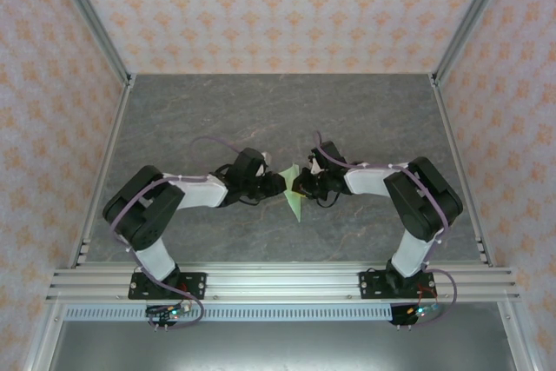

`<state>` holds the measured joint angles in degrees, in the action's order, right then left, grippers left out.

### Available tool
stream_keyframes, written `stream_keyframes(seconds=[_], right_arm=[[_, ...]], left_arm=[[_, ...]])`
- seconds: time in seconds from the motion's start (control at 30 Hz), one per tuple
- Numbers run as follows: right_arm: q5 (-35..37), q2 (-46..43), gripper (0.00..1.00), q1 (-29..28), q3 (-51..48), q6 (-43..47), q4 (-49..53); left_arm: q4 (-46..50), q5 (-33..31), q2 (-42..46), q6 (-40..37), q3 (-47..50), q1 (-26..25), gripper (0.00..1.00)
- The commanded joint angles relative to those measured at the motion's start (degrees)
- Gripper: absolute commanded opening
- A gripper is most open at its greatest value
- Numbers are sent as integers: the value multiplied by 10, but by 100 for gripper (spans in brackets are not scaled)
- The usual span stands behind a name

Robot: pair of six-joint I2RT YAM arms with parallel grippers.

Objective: Fold a paper plane with a square sheet of paper (fold left side to right side)
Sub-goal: Fold the wing for the fifth time at the center of the table.

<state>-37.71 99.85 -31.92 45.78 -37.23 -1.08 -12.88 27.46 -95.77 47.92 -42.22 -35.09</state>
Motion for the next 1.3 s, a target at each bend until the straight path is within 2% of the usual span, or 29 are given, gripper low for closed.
stream_keyframes(seconds=[0.0,0.17,0.37,0.67,1.27], right_arm=[[41,29,13,0,-24,4,59],[39,29,13,-1,-22,4,54],[39,33,13,-1,-22,4,51],[36,41,12,-1,-20,4,50],[32,43,12,-1,-17,8,51]], left_arm=[[45,-26,64,-14,22,2,32],[2,32,142,19,78,-6,17],[-51,26,179,81,102,-67,10],[-111,17,101,113,62,-113,6],[-141,16,-10,119,33,-125,2]])
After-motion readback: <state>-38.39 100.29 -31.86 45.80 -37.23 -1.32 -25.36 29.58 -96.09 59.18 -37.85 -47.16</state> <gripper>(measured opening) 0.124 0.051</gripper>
